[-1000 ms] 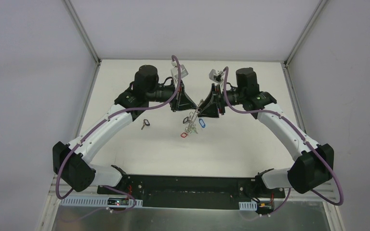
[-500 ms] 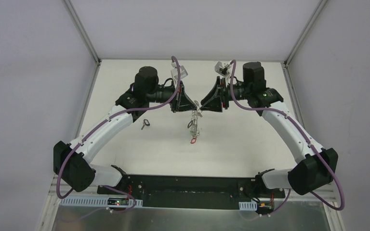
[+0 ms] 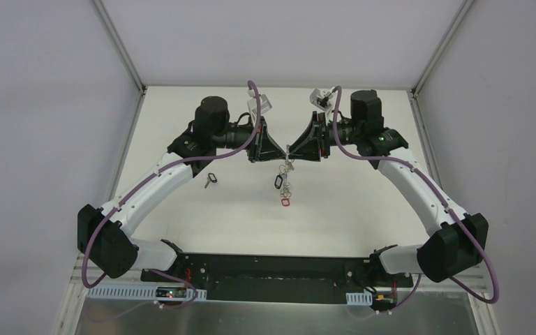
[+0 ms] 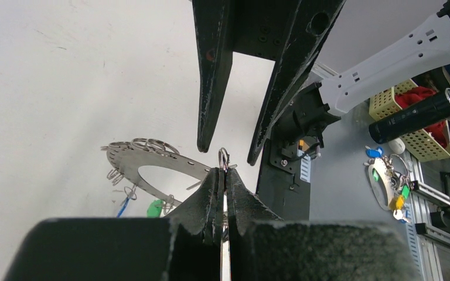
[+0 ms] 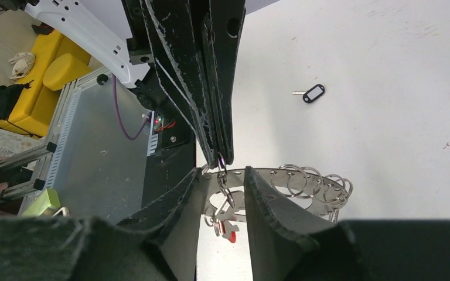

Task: Put the keys on the keyring

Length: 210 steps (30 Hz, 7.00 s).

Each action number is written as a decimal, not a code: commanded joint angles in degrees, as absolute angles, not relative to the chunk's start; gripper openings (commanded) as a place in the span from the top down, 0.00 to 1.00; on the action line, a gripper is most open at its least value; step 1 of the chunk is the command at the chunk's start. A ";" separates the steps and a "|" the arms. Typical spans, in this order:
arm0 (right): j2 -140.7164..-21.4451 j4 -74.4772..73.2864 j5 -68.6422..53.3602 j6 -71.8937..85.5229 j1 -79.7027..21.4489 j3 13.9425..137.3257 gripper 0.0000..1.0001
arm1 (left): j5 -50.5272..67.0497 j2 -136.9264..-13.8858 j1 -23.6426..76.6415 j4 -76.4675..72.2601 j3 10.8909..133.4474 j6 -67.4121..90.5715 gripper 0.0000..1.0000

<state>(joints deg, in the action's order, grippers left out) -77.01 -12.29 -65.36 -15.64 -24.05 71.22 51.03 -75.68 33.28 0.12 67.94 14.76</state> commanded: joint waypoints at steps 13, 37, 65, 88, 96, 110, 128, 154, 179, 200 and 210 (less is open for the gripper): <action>-77.35 -8.37 -68.54 -14.50 -24.98 69.38 0.89 | 53.02 -73.75 33.05 -4.14 68.15 15.92 1.00; -78.57 -42.75 -39.65 -38.03 -34.95 86.07 1.00 | 53.75 -73.58 33.05 1.72 70.33 -0.18 0.43; -80.15 -42.54 -41.39 -35.80 -35.26 88.31 1.00 | 59.58 -76.92 34.01 -1.76 66.46 -1.06 0.80; -76.52 -31.42 -56.29 -24.01 -25.53 80.04 0.70 | 55.27 -74.80 34.12 -13.67 64.90 16.86 1.00; -74.80 -29.43 -61.72 -23.50 -22.96 77.03 0.61 | 55.85 -74.14 34.10 -14.65 64.12 17.85 1.00; -73.81 -25.92 -65.23 -22.87 -22.24 73.70 0.80 | 56.05 -74.16 34.11 -15.38 64.26 18.99 1.00; -73.75 -20.35 -65.79 -19.18 -22.24 69.87 1.00 | 56.58 -74.28 34.10 -19.52 64.03 23.40 1.00; -71.90 -17.43 -66.86 -17.09 -19.26 67.54 0.88 | 58.35 -73.97 33.40 -24.01 62.59 25.80 1.00; -75.00 -16.33 -68.75 -15.47 -22.71 72.61 0.62 | 58.05 -75.50 33.40 -27.34 61.76 30.16 1.00; -74.12 -17.05 -68.39 -16.54 -23.15 72.80 1.00 | 57.15 -75.64 33.38 -23.68 61.53 25.54 1.00; -76.16 -40.27 -50.13 -32.09 -28.06 84.62 1.00 | 54.38 -72.69 33.40 -5.82 65.50 7.96 0.64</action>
